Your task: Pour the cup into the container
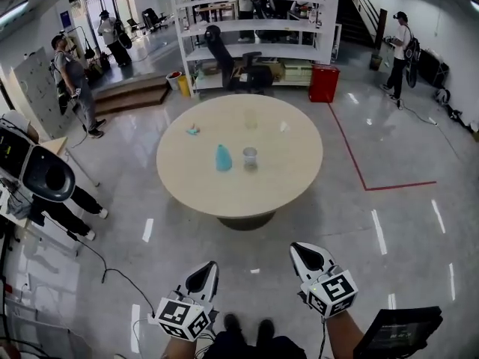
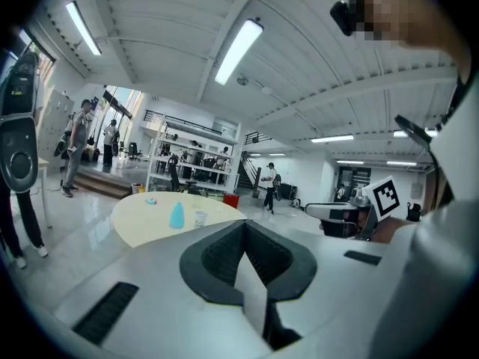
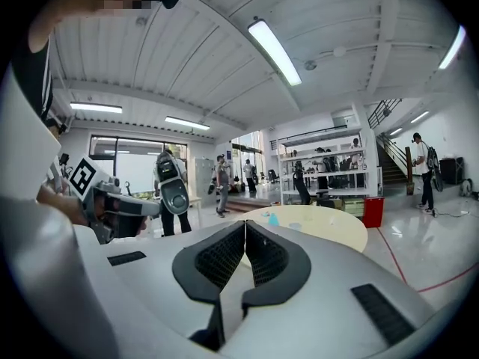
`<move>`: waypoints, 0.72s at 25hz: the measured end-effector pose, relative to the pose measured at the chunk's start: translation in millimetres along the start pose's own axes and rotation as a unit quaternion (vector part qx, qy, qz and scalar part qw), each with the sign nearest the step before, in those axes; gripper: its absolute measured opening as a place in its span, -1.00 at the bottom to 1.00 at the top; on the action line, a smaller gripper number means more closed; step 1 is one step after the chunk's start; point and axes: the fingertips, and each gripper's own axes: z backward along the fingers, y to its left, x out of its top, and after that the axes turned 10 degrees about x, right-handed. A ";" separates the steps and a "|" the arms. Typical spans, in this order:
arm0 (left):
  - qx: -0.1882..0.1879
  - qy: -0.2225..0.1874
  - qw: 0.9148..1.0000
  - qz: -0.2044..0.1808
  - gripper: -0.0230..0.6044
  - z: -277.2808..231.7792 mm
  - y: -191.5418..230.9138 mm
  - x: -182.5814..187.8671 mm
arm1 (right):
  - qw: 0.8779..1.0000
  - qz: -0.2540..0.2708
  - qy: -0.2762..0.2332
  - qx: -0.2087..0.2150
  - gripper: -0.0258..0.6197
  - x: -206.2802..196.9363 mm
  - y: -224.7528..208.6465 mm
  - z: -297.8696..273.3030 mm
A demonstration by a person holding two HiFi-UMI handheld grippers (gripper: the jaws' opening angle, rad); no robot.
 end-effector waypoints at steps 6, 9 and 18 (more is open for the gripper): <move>-0.012 -0.018 1.000 0.011 -0.93 63.2 -2.7 -11.1 | 0.999 0.034 -0.007 0.001 -0.90 17.5 67.1 22.1; -0.019 -0.015 1.000 0.014 -0.93 104.9 3.8 -24.8 | 1.000 0.027 -0.006 -0.005 -0.90 14.0 109.9 31.1; -0.047 0.001 0.999 0.012 -0.93 237.6 29.4 -77.7 | 1.000 0.027 0.012 -0.007 -0.90 -21.7 253.3 68.9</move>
